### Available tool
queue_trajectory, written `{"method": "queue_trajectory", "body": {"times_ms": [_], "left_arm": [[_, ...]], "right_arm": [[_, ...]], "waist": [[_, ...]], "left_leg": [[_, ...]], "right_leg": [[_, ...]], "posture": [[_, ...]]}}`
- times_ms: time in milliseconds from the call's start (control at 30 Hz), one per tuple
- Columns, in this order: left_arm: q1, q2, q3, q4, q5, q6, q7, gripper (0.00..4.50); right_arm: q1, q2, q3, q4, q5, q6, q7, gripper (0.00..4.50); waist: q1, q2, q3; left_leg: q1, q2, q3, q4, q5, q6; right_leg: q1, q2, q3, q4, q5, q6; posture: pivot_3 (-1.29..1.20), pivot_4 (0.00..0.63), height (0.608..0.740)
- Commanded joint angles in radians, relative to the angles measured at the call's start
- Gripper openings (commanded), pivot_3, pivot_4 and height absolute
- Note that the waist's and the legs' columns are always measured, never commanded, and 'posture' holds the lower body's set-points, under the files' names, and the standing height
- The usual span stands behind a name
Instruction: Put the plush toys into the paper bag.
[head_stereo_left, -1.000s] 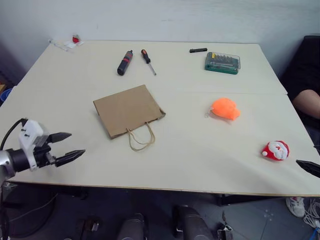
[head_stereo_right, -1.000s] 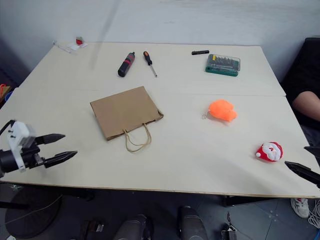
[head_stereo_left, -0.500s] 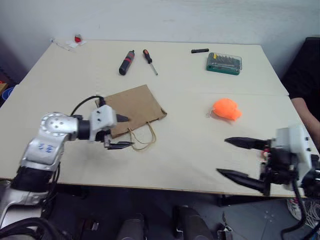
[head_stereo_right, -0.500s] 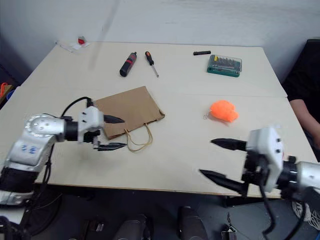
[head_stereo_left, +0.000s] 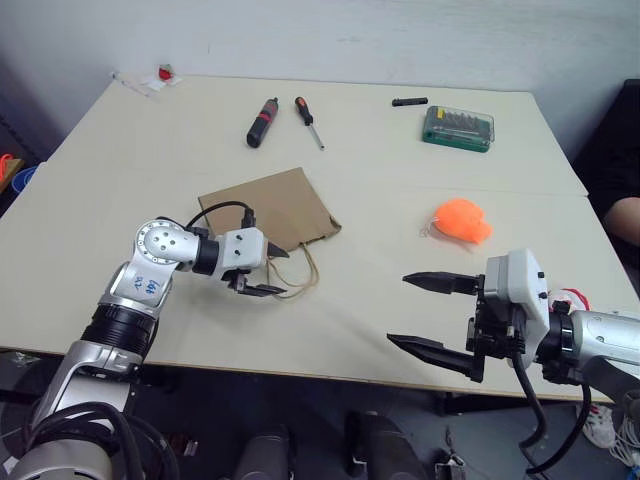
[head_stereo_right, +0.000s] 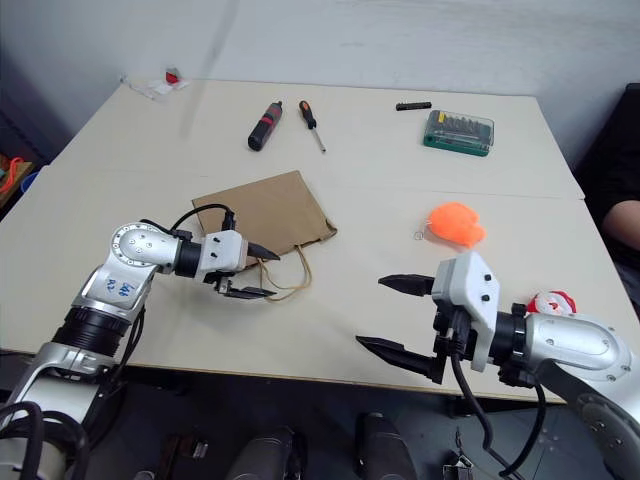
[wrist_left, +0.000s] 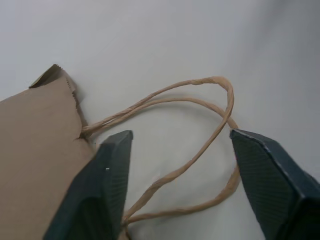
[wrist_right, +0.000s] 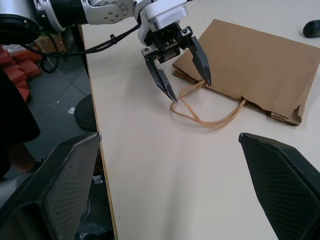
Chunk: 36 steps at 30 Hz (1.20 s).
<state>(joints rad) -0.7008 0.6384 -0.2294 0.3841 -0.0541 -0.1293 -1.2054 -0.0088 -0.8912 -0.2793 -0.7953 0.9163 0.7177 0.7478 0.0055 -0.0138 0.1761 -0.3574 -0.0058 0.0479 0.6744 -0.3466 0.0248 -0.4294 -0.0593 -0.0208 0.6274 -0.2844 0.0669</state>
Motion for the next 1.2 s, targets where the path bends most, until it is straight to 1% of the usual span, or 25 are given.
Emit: {"method": "queue_trajectory", "body": {"times_ms": [33, 67, 167, 233, 267, 300, 433, 500, 600, 667, 700, 800, 933, 967, 1200], "left_arm": [[-0.038, -0.018, 0.007, 0.03, 0.018, -0.047, 0.023, 1.89], [-0.039, -0.024, 0.009, 0.04, 0.022, -0.058, 0.029, 1.61], [-0.046, -0.041, 0.015, 0.065, 0.026, -0.07, 0.043, 0.56], [-0.049, -0.056, 0.025, 0.072, 0.01, -0.055, 0.045, 0.01], [-0.05, -0.063, 0.032, 0.069, -0.005, -0.038, 0.042, 0.01], [-0.051, -0.074, 0.05, 0.051, -0.043, 0.016, 0.034, 0.01], [-0.063, -0.096, 0.146, -0.1, -0.267, 0.352, -0.015, 0.01], [-0.075, -0.095, 0.188, -0.153, -0.336, 0.462, 0.006, 0.01], [-0.093, -0.092, 0.241, -0.23, -0.451, 0.648, 0.022, 0.0], [-0.098, -0.092, 0.261, -0.276, -0.515, 0.743, 0.024, 0.0], [-0.099, -0.096, 0.268, -0.295, -0.536, 0.774, 0.03, 0.0], [-0.095, -0.108, 0.271, -0.332, -0.564, 0.817, 0.051, 0.0], [-0.079, -0.121, 0.26, -0.367, -0.563, 0.808, 0.064, 0.0], [-0.079, -0.121, 0.261, -0.374, -0.568, 0.813, 0.067, 0.0], [-0.082, -0.124, 0.282, -0.427, -0.611, 0.861, 0.105, 0.0]], "right_arm": [[-0.01, 0.004, -0.006, 0.003, -0.013, -0.026, -0.001, 4.5], [-0.011, 0.005, -0.005, 0.006, -0.015, -0.027, -0.001, 4.5], [-0.015, 0.009, 0.001, 0.015, -0.026, -0.029, -0.002, 4.5], [-0.012, 0.012, 0.008, 0.023, -0.041, -0.033, -0.003, 4.5], [-0.009, 0.014, 0.012, 0.027, -0.048, -0.035, -0.003, 4.5], [-0.005, 0.017, 0.016, 0.031, -0.058, -0.037, -0.006, 4.5], [0.002, 0.042, 0.035, 0.052, -0.092, -0.044, -0.029, 4.5], [-0.018, 0.067, 0.051, 0.07, -0.103, -0.041, -0.051, 4.5], [-0.059, 0.106, 0.09, 0.101, -0.12, -0.033, -0.076, 3.91], [-0.095, 0.13, 0.129, 0.125, -0.14, -0.034, -0.084, 3.26], [-0.122, 0.144, 0.16, 0.144, -0.162, -0.041, -0.085, 2.85], [-0.206, 0.193, 0.246, 0.209, -0.225, -0.062, -0.084, 1.73], [-0.335, 0.276, 0.377, 0.346, -0.342, -0.116, -0.066, 0.25], [-0.361, 0.294, 0.406, 0.383, -0.371, -0.135, -0.055, 0.03], [-0.525, 0.445, 0.555, 0.677, -0.555, -0.249, -0.027, 0.03]], "waist": [[-0.001, 0.0, 0.0], [-0.002, 0.0, 0.0], [-0.004, 0.0, 0.0], [-0.003, 0.0, 0.0], [-0.003, 0.0, 0.0], [-0.003, 0.0, 0.0], [-0.004, 0.0, 0.0], [-0.006, 0.0, 0.0], [-0.007, 0.0, 0.0], [-0.01, 0.0, 0.0], [-0.009, 0.0, 0.0], [-0.008, 0.0, 0.0], [-0.01, 0.0, 0.0], [-0.009, 0.0, 0.0], [-0.01, 0.0, 0.0]], "left_leg": [[0.0, 0.0, 0.0, 0.001, 0.0, 0.0], [0.0, 0.0, 0.0, 0.001, 0.0, 0.0], [0.0, 0.0, 0.0, 0.001, 0.0, 0.0], [0.0, 0.0, 0.0, 0.001, 0.0, 0.0], [0.0, 0.0, 0.0, 0.001, 0.0, 0.0], [0.0, 0.0, 0.0, 0.001, 0.0, 0.0], [-0.002, 0.0, -0.001, 0.004, 0.0, 0.0], [-0.004, 0.001, -0.002, 0.005, 0.0, 0.0], [-0.003, 0.001, -0.002, 0.007, 0.0, 0.0], [-0.003, 0.0, -0.002, 0.007, 0.0, 0.0], [-0.003, 0.0, -0.002, 0.007, 0.0, 0.0], [-0.003, 0.0, -0.002, 0.007, 0.0, -0.001], [-0.003, 0.0, -0.002, 0.007, 0.0, -0.001], [-0.003, 0.0, -0.002, 0.007, 0.0, -0.001], [-0.004, 0.0, -0.002, 0.007, 0.0, -0.001]], "right_leg": [[0.0, 0.0, 0.0, 0.0, 0.0, 0.0], [0.0, 0.0, 0.0, 0.0, 0.0, 0.0], [0.0, 0.0, 0.0, 0.001, 0.0, 0.0], [0.0, 0.0, 0.0, 0.0, 0.0, 0.0], [0.0, 0.0, 0.0, 0.001, 0.0, 0.0], [0.0, 0.0, 0.0, 0.0, 0.0, 0.0], [-0.001, 0.0, -0.001, 0.001, 0.0, 0.0], [-0.001, 0.0, -0.001, 0.002, 0.0, 0.001], [0.0, 0.0, -0.001, 0.002, 0.001, 0.001], [0.0, 0.0, -0.001, 0.003, 0.001, 0.001], [0.0, 0.0, -0.001, 0.003, 0.001, 0.001], [0.0, 0.0, -0.001, 0.003, 0.001, 0.001], [-0.001, 0.0, -0.001, 0.003, 0.001, 0.001], [-0.001, 0.0, -0.001, 0.003, 0.001, 0.001], [-0.002, 0.0, -0.001, 0.003, 0.001, 0.001]], "posture": [[0.0, 0.15, 0.74], [0.0, 0.15, 0.74], [0.0, 0.15, 0.74], [0.0, 0.15, 0.74], [0.0, 0.15, 0.74], [0.0, 0.15, 0.74], [0.0, 0.15, 0.74], [0.0, 0.15, 0.74], [0.0, 0.15, 0.74], [0.0, 0.15, 0.74], [0.0, 0.15, 0.74], [0.0, 0.15, 0.74], [0.0, 0.15, 0.74], [0.0, 0.15, 0.74], [0.0, 0.15, 0.74]]}}
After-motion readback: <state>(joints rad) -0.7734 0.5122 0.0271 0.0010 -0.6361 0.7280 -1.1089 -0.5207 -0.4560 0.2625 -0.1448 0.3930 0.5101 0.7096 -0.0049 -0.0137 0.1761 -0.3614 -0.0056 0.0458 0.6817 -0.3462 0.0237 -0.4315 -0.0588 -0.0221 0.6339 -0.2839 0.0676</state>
